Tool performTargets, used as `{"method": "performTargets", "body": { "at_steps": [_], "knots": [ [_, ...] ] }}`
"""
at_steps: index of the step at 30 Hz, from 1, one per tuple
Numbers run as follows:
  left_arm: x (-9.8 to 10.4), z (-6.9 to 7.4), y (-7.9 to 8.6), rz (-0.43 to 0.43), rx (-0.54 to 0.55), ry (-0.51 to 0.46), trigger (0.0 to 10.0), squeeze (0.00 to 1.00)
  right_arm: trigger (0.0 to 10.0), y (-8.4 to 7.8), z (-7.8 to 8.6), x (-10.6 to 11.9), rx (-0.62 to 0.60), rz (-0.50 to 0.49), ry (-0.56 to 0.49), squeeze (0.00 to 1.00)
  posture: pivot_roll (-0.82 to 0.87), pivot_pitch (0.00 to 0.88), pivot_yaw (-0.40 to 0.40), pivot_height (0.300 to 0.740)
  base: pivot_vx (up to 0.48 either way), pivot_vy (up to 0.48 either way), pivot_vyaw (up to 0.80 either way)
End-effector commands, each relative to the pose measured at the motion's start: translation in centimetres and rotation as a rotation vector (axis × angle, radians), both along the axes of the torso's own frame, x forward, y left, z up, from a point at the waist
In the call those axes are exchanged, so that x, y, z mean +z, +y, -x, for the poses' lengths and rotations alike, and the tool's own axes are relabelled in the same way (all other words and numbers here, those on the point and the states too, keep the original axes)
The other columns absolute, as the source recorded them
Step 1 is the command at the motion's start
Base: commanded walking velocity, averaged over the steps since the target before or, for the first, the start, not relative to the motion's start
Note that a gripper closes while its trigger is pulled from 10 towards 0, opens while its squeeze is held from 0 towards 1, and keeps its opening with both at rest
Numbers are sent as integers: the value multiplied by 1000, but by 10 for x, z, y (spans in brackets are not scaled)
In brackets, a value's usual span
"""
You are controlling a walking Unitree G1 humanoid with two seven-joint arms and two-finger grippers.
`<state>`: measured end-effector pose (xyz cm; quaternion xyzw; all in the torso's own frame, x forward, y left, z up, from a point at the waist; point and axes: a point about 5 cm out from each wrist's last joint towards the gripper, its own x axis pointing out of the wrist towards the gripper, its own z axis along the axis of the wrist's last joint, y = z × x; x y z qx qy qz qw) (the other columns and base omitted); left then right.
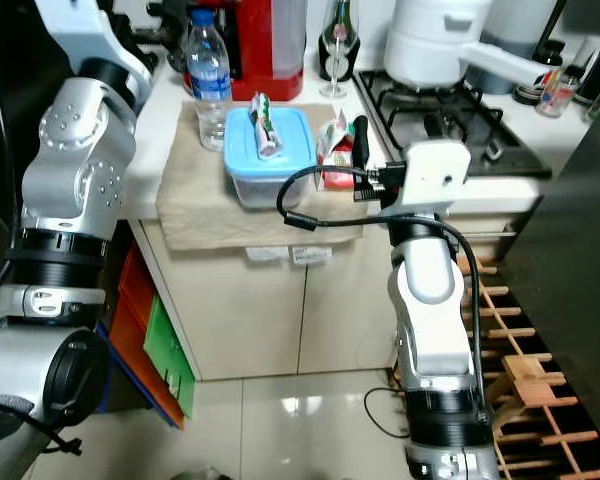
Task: Restocking fridge
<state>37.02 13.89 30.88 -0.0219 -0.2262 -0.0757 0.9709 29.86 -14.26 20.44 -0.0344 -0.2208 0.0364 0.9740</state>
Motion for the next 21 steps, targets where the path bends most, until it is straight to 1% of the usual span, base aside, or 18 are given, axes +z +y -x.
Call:
{"method": "performTargets", "body": {
  "at_steps": [1,2,3,4,5,6,7,8,10,11,13,15,16,17,18,21],
  "knots": [
    [-21,11,-2,-36,-27,75,10000,0,10000,-2,5,9,-20,20,-33,63,-75,0,77,740,0,0,0],
    [-28,17,-3,-43,-35,96,10000,0,10000,-2,6,12,-26,31,-43,63,-75,0,77,740,0,0,0],
    [-40,29,-4,-77,-44,119,10000,0,10000,-5,10,18,-36,44,-61,63,-73,0,64,740,0,0,0],
    [-47,37,-6,-101,-50,131,10000,0,10000,-7,13,22,-42,53,-72,63,-73,0,64,740,0,0,0],
    [-64,58,-3,-109,-50,186,10000,0,10000,-15,21,27,-63,43,-55,67,-59,0,43,740,0,0,0],
    [-64,58,-3,-109,-50,186,10000,0,10000,-15,21,27,-63,43,-55,67,-59,0,43,740,0,0,0],
    [-55,73,3,-138,-17,138,10000,0,10000,-21,34,34,-64,61,-59,63,-47,0,17,740,0,0,0],
    [-48,75,7,-151,7,109,10000,0,10000,-24,40,39,-66,68,-73,67,-41,0,4,740,0,0,0],
    [-42,77,11,-154,34,88,10000,0,10000,-27,44,47,-69,73,-93,71,-36,0,-11,740,0,0,0],
    [-40,79,10,-144,41,71,10000,0,10000,-26,44,57,-59,91,-141,75,-40,0,-13,740,0,0,0],
    [-38,83,6,-131,43,57,10000,0,10000,-24,43,68,-44,108,-197,71,-42,0,-20,740,0,0,0],
    [-33,86,1,-104,31,29,10000,0,10000,-23,37,68,-33,80,-183,75,-39,0,-26,740,0,0,0],
    [-33,86,1,-104,31,29,10000,0,10000,-23,37,68,-33,80,-183,75,-39,0,-26,740,0,0,0],
    [-26,87,-6,-121,-22,-12,10000,0,10000,-21,32,66,-26,50,-157,71,-38,0,-26,740,296,0,0],
    [-26,87,-6,-121,-22,-12,10000,0,10000,-21,32,66,-26,50,-157,71,-38,0,-26,740,296,0,0],
    [-22,78,-17,-164,-42,2,10000,0,10000,-19,25,67,-27,28,-152,75,-32,0,-19,740,480,0,0]
  ]
}}
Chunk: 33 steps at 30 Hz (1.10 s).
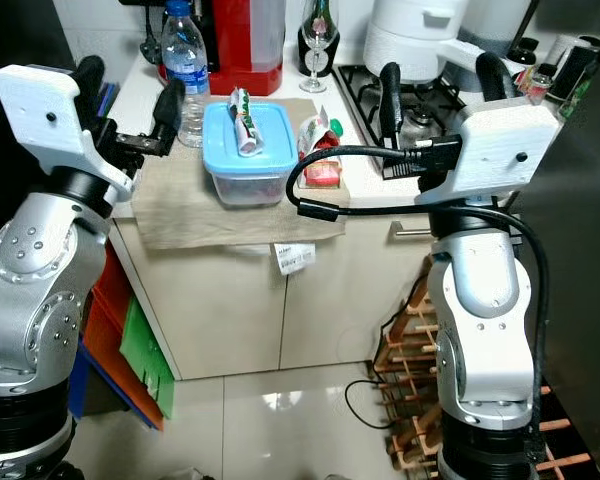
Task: Restocking fridge
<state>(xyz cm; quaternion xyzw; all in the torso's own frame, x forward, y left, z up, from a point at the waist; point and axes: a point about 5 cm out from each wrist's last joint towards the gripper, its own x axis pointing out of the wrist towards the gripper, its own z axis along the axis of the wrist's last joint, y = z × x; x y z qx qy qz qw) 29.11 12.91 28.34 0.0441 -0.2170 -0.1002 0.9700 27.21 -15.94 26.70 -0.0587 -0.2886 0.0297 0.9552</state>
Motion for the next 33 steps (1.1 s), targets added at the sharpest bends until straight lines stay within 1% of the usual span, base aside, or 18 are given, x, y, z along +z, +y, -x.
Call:
{"method": "performTargets", "body": {
  "at_steps": [1,4,6,10,11,14,18,21,22,23,24,25,26,28,29,30,31,33],
  "knots": [
    [4,-4,-9,-26,-21,1,10000,0,10000,-2,-4,5,-8,-23,-10,75,-27,0,-17,740,480,0,0],
    [9,-11,-12,6,-25,-2,10000,0,10000,-1,-11,6,-7,-53,-4,71,-28,0,-9,740,480,0,0],
    [11,-12,-9,35,7,-5,10000,0,10000,0,-13,5,-4,-55,-1,75,-34,0,-4,740,480,0,0],
    [14,-13,-5,38,56,-24,10000,0,10000,1,-15,4,-1,-55,4,75,-33,0,-6,740,480,0,0],
    [18,-12,-2,39,77,-46,10000,0,10000,1,-16,3,1,-55,7,75,-30,0,-10,740,480,0,0],
    [22,-11,0,53,83,-70,10000,0,10000,2,-16,3,4,-55,9,75,-30,0,-10,740,480,0,0],
    [37,-7,5,66,114,-149,10000,0,10000,3,-18,2,16,-53,13,75,-22,0,-19,740,480,0,0],
    [46,-7,8,84,125,-185,10000,0,10000,4,-19,3,24,-52,11,75,-19,0,-23,740,480,0,0],
    [51,-9,13,72,184,-203,10000,0,10000,5,-20,3,35,-60,11,75,-19,0,-23,740,0,0,0],
    [56,-16,18,92,211,-181,10000,0,10000,6,-20,3,50,-69,11,75,-14,0,-22,740,0,0,0],
    [56,-16,18,92,211,-181,10000,0,10000,6,-20,3,50,-69,11,75,-14,0,-22,740,0,0,0],
    [64,-25,26,123,235,-152,10000,0,10000,9,-22,3,72,-78,15,67,-11,0,-17,740,0,0,0],
    [67,-28,28,133,237,-149,10000,0,10000,11,-22,3,77,-77,16,67,-11,0,-17,740,0,0,0],
    [79,-29,32,123,247,-186,10000,0,10000,13,-23,2,80,-72,18,94,-11,0,-9,740,0,0,306],
    [81,-29,31,129,236,-190,10000,0,10000,14,-23,2,78,-73,20,98,-11,0,-9,740,0,0,681],
    [81,-30,31,121,232,-175,10000,0,10000,14,-24,1,75,-75,22,98,-10,0,-8,740,0,0,694],
    [80,-33,31,137,221,-150,10000,0,10000,13,-24,0,69,-78,27,98,-10,0,-8,740,0,0,700],
    [81,-35,30,137,207,-134,10000,0,10000,13,-24,-1,69,-88,33,82,-9,0,-8,740,0,0,0]
  ]
}}
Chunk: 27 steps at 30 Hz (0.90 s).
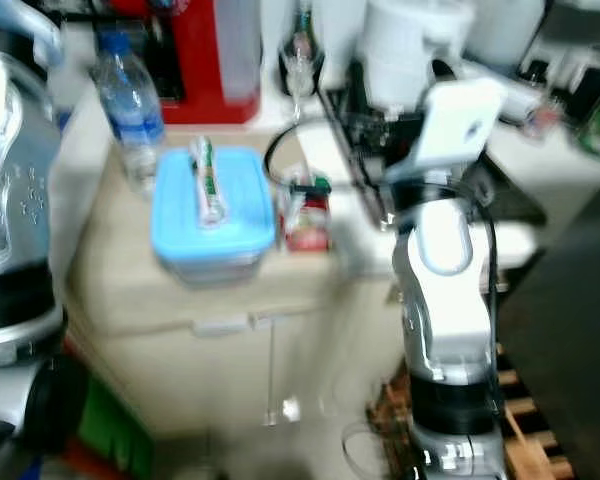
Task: Restocking fridge
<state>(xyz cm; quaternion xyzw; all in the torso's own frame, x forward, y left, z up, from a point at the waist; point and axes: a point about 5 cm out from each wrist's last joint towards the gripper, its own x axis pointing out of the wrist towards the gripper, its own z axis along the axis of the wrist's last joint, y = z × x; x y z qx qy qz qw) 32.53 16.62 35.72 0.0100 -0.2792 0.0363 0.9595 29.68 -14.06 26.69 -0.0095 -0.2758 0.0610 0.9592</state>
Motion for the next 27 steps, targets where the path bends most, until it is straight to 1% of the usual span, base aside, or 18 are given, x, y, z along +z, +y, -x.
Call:
{"method": "performTargets", "body": {
  "at_steps": [1,4,5,7,10,11,14,15,18,19,21,23,24,27],
  "knots": [
    [7,-2,-7,-9,-42,12,10000,0,10000,-5,1,-1,-17,-11,1,82,-9,0,-8,740,0,0,0],
    [8,-6,-8,15,-95,41,10000,0,10000,-5,2,-2,-19,-10,4,75,-10,1,4,740,0,0,0],
    [8,-8,-10,33,-154,64,10000,0,10000,-4,2,-4,-22,-12,6,75,-8,2,8,740,0,0,0],
    [6,-11,-12,20,-187,97,10000,0,10000,-4,2,-4,-25,-15,7,75,-4,5,12,740,0,0,0],
    [-1,-18,-18,10,-227,166,10000,0,10000,-3,2,-6,-26,-19,10,75,-4,8,12,740,0,0,0],
    [-4,-20,-19,12,-230,182,10000,0,10000,-3,2,-6,-26,-19,10,75,-4,8,12,740,0,0,0],
    [-17,-32,-24,10,-217,242,10000,0,10000,-2,2,-8,-20,-18,19,75,-8,7,5,740,0,0,0],
    [-17,-32,-24,10,-217,242,10000,0,10000,-2,2,-8,-20,-18,19,75,-8,7,5,740,0,0,0],
    [-28,-46,-32,17,-233,264,10000,0,10000,-1,2,-8,-16,-7,17,75,-20,3,10,740,0,0,0],
    [-28,-46,-32,17,-233,264,10000,0,10000,-1,2,-8,-16,-7,17,75,-20,3,10,740,0,0,0],
    [-35,-55,-33,6,-215,280,10000,0,10000,-1,5,-9,-17,-4,16,75,-25,1,17,740,0,0,0],
    [-34,-61,-32,0,-192,276,10000,0,10000,0,7,-11,-19,-5,19,75,-31,3,25,740,0,0,0],
    [-30,-64,-30,5,-184,264,10000,0,10000,1,8,-13,-21,-7,24,75,-36,1,31,740,0,0,0],
    [-24,-68,-28,7,-171,240,10000,0,10000,2,11,-16,-26,-11,31,75,-44,0,42,740,0,0,0]
  ]
}}
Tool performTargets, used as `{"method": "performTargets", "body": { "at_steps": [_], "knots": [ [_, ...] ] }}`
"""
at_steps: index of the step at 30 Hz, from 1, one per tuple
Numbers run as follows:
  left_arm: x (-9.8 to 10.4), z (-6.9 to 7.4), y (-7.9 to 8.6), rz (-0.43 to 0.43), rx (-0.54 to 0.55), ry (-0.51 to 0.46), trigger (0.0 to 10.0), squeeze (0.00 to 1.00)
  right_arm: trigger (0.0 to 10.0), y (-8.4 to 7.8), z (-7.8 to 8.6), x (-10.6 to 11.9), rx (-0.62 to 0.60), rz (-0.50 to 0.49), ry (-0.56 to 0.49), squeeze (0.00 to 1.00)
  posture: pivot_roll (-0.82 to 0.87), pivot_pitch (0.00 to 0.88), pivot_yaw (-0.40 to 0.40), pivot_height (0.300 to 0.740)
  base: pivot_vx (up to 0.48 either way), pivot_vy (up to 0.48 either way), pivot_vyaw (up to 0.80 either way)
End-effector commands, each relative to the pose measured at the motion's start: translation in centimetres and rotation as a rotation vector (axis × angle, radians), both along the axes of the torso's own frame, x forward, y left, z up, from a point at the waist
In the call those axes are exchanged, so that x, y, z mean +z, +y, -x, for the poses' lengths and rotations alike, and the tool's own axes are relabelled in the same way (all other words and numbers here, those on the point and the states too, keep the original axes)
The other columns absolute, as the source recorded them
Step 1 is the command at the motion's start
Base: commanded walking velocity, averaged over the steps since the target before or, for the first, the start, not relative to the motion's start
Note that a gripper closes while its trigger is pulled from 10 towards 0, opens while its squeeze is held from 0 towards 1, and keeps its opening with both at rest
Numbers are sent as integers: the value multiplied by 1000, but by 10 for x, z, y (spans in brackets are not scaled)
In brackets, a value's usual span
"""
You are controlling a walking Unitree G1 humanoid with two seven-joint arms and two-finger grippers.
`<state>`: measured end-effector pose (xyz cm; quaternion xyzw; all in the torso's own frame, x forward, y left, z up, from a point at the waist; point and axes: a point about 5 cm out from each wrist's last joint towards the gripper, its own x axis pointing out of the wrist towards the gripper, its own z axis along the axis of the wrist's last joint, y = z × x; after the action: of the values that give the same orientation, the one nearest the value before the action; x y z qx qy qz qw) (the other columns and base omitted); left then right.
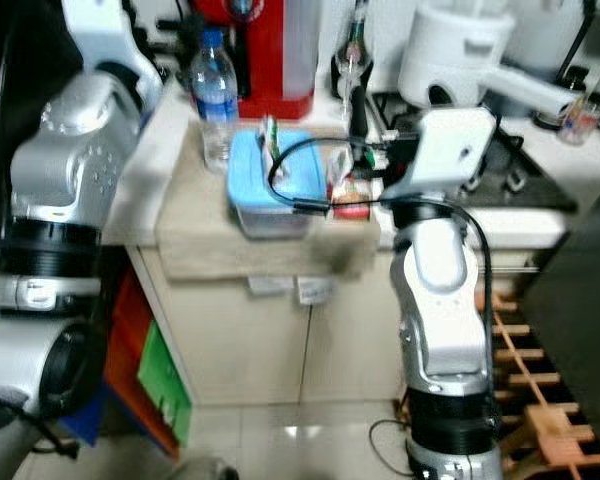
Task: Restocking fridge
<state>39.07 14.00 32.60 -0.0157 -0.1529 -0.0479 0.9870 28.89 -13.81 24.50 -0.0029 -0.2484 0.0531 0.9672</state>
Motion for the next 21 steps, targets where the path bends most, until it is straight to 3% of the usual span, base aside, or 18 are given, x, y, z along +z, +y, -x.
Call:
{"method": "performTargets", "body": {
  "at_steps": [1,9,10,11,12,13,14,15,16,17,18,19,21],
  "knots": [
    [11,-4,-1,-4,11,-30,10000,0,10000,-1,4,4,-16,1,-22,75,-45,0,45,740,0,0,0],
    [20,-1,-1,-37,-11,-106,10000,0,10000,-3,9,-3,-39,0,-9,75,-66,0,82,740,0,0,0],
    [14,10,1,-51,-39,-124,10000,0,10000,-5,15,-4,-60,10,-15,75,-74,0,96,740,0,0,0],
    [14,10,1,-51,-39,-124,10000,0,10000,-5,15,-4,-60,10,-15,75,-74,0,96,740,0,0,0],
    [3,31,7,-68,-77,-144,10000,0,10000,-9,24,-6,-86,21,-12,75,-72,0,94,740,0,0,0],
    [-12,59,17,-133,-88,-165,10000,0,10000,-16,37,-6,-119,37,-15,78,-57,0,79,740,0,0,0],
    [-12,59,17,-133,-88,-165,10000,0,10000,-16,37,-6,-119,37,-15,78,-57,0,79,740,0,0,0],
    [-21,80,21,-183,-102,-178,10000,0,10000,-21,47,-6,-141,48,-17,78,-57,0,79,740,0,0,0],
    [-21,80,21,-183,-102,-178,10000,0,10000,-21,47,-6,-141,48,-17,78,-57,0,79,740,0,0,0],
    [-63,110,26,-266,-119,-87,10000,0,10000,-31,58,-6,-166,66,-9,78,-38,0,33,740,0,0,0],
    [-63,110,26,-266,-119,-87,10000,0,10000,-31,58,-6,-166,66,-9,78,-38,0,33,740,0,0,0],
    [-77,115,22,-263,-116,-46,10000,0,10000,-33,57,-6,-160,72,-6,78,-36,0,21,740,0,0,0],
    [-77,115,22,-263,-116,-46,10000,0,10000,-33,57,-6,-160,72,-6,78,-36,0,21,740,0,0,0]
  ]
}}
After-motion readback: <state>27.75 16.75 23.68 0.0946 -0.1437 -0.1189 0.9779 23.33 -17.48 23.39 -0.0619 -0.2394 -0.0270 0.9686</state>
